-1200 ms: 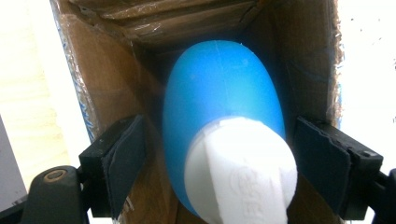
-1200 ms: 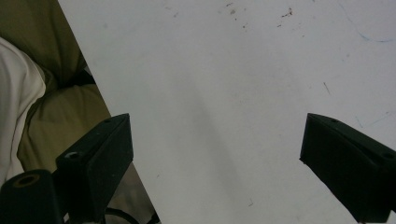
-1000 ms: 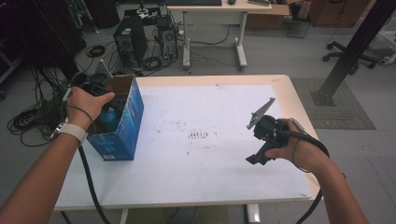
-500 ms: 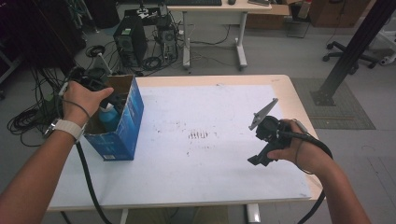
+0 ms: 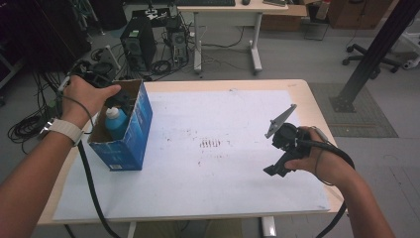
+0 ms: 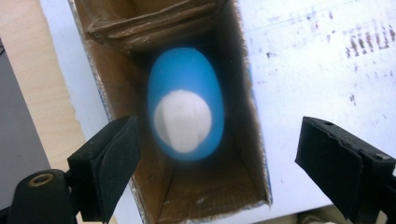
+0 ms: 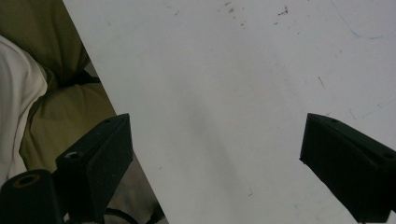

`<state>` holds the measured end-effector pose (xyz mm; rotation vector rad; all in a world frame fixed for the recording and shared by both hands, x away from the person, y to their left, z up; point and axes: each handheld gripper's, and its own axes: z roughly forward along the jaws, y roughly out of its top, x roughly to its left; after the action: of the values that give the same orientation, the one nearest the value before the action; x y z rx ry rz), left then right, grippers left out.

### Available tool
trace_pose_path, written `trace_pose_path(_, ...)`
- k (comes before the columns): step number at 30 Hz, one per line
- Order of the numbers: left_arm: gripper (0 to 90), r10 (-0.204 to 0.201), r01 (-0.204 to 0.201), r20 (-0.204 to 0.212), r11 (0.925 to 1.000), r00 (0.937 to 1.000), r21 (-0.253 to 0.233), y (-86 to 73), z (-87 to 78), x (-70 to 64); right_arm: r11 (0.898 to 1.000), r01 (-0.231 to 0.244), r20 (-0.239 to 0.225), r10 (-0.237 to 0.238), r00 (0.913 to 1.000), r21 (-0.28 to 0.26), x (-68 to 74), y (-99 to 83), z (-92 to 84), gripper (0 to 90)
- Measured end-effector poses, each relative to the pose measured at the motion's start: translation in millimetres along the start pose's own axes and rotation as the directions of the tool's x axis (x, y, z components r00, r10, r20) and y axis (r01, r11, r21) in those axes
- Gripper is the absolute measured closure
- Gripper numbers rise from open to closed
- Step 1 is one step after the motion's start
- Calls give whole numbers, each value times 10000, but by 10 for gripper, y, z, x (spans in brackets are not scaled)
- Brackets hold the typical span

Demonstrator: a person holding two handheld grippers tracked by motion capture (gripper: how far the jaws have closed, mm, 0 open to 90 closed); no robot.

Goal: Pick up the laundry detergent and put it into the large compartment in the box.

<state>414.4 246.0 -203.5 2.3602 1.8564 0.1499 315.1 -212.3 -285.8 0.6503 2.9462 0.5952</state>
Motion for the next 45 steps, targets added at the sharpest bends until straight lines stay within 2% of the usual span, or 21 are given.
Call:
trace_pose_path(8,140,497,-497,-6,9987,9988,93,5,-155,-102,10000,-13,29,13,10000,23,3,-7,-8,94)
trace_pose_path(15,140,823,-821,270,9966,9962,-85,23,-285,-166,10000,4,43,-4,10000,7,5,-6,-27,94)
trace_pose_path(22,138,1450,-1452,302,9894,9890,20,41,-382,-293,10000,-31,82,31,10000,19,11,-4,-46,95)
trace_pose_path(28,135,1808,-1810,366,9835,9828,2,47,-444,-384,10000,-22,97,22,10000,20,12,-7,-47,95)
trace_pose_path(34,135,1949,-1951,453,9808,9798,11,45,-491,-437,10000,-19,107,19,9999,27,14,-10,-52,95)
trace_pose_path(45,136,2182,-2187,317,9757,9754,117,67,-572,-531,10000,-2,119,2,9999,24,17,1,-59,95)
